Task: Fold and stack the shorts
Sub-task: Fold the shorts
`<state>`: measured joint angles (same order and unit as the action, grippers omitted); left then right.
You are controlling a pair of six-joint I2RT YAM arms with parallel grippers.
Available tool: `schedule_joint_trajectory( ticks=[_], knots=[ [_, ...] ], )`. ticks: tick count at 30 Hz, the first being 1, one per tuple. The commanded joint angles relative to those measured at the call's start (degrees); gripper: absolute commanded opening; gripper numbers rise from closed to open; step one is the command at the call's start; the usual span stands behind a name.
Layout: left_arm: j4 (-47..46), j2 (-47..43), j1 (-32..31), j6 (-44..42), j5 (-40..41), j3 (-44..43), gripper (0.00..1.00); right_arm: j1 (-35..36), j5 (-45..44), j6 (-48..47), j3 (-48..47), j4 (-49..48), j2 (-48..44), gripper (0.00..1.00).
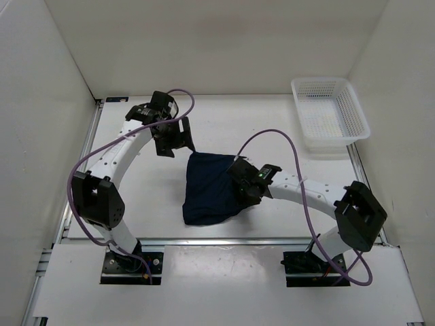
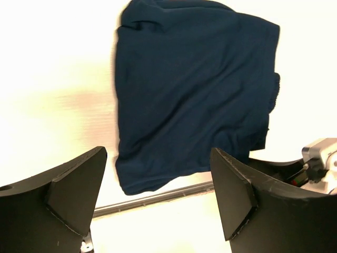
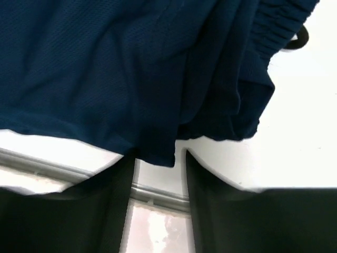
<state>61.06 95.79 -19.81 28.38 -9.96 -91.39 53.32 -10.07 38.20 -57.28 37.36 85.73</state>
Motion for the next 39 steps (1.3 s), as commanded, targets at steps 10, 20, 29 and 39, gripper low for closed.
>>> schedule_joint_trajectory(
  ticks=[10,20,29,39],
  knots=[
    [0.2,-2.45,0.57,0.45,0.64,5.43,0.9,0.29,-6.46,1.62,4.36,-1.15,-3.55,0.0],
    [-2.95,-2.45,-2.77,0.45,-1.73,11.85,0.9,0.91,-9.26,1.62,0.34,7.2,-11.36,0.75],
    [-9.46,3.69,-4.62,1.59,-2.52,16.16,0.9,-6.82,-6.39,-6.2,-14.61,5.01,1.24,0.09],
    [-11.05,19.25,-4.62,0.45,1.43,9.49,0.89,-11.92,2.42,-6.91,-11.45,-7.3,17.35,0.0]
  ],
)
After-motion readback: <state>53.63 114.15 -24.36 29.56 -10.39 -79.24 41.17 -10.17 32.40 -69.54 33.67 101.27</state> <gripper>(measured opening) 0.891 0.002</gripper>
